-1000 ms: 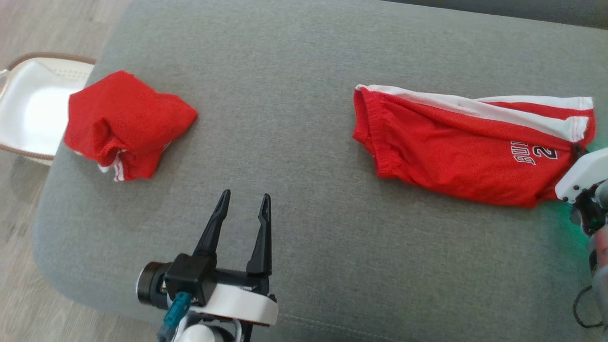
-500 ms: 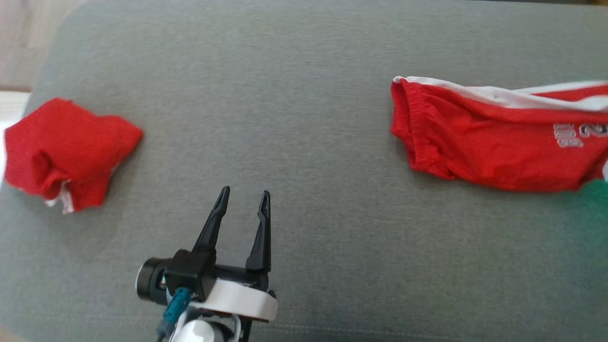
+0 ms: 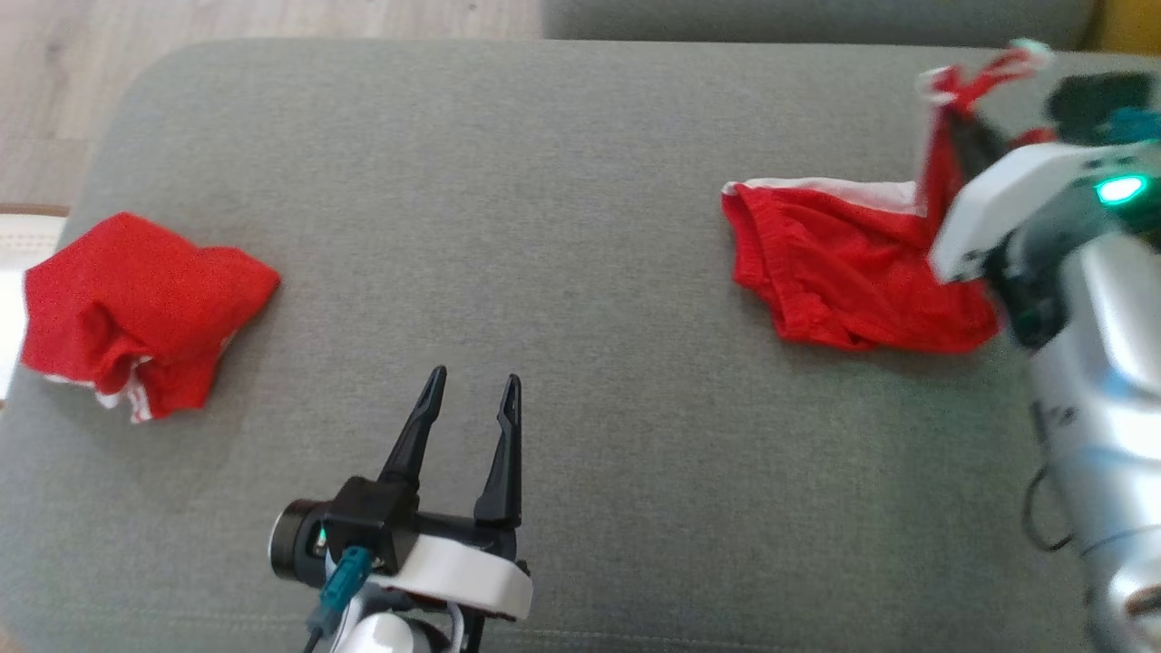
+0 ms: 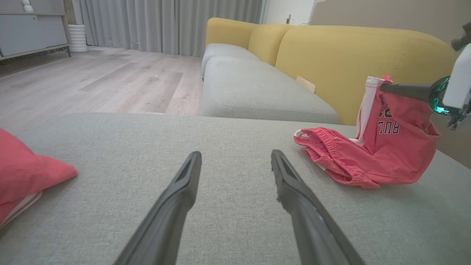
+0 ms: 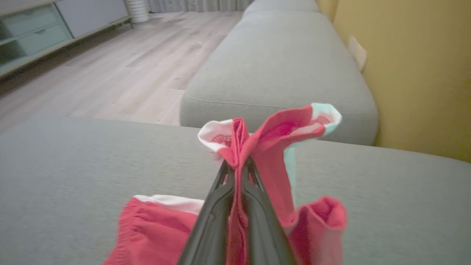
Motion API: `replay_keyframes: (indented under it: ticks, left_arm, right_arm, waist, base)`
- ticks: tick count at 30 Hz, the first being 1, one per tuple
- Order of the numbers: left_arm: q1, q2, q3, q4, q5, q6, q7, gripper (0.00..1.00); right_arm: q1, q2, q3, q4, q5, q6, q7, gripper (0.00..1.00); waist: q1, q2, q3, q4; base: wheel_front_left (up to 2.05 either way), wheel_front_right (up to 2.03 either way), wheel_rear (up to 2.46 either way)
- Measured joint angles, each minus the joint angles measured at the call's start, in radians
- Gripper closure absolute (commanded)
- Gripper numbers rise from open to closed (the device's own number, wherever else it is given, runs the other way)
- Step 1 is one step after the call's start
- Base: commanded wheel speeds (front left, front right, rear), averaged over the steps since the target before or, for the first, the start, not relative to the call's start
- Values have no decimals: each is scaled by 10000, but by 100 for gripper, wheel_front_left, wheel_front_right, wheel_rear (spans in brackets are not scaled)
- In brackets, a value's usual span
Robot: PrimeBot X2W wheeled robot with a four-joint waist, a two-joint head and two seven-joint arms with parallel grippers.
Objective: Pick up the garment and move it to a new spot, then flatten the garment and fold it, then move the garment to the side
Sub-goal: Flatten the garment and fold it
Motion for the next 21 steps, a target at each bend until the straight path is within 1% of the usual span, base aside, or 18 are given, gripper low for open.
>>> replay_keyframes:
  ticks: [4,8,12,13,14,17,21]
  left_arm:
    - [51,2,-46,46,-102,-2,0,0]
    - [57,2,-159,63,-173,-6,0,0]
    - [66,2,-161,104,-173,0,0,0]
    - [66,2,-161,111,-173,0,0,0]
    - [65,2,-161,117,-173,2,0,0]
    - [64,2,-171,127,-173,4,0,0]
    - [65,2,-148,157,-173,6,0,0]
  right_arm:
    - [652,560,253,-750,401,0,470,100]
    - [1203,976,263,-970,437,0,767,100]
    - [1481,1392,322,-1072,447,0,769,100]
    - [1503,1476,324,-1078,481,0,767,67]
    - [1518,1546,339,-1093,522,0,748,0]
    - [1658,1662,485,-1252,821,0,560,0]
    - [2006,1764,713,-1896,1950,0,180,0]
  waist:
    - [0,0,-143,261]
    - [0,0,-220,519]
    - [0,0,-217,689]
    - [0,0,-200,710]
    - [0,0,-184,728]
    - [0,0,-177,764]
    - [0,0,-283,719]
  base:
    - [0,0,0]
    - [0,0,0]
    - [0,0,0]
    - [0,0,0]
    - [0,0,0]
    - [0,0,0]
    - [0,0,0]
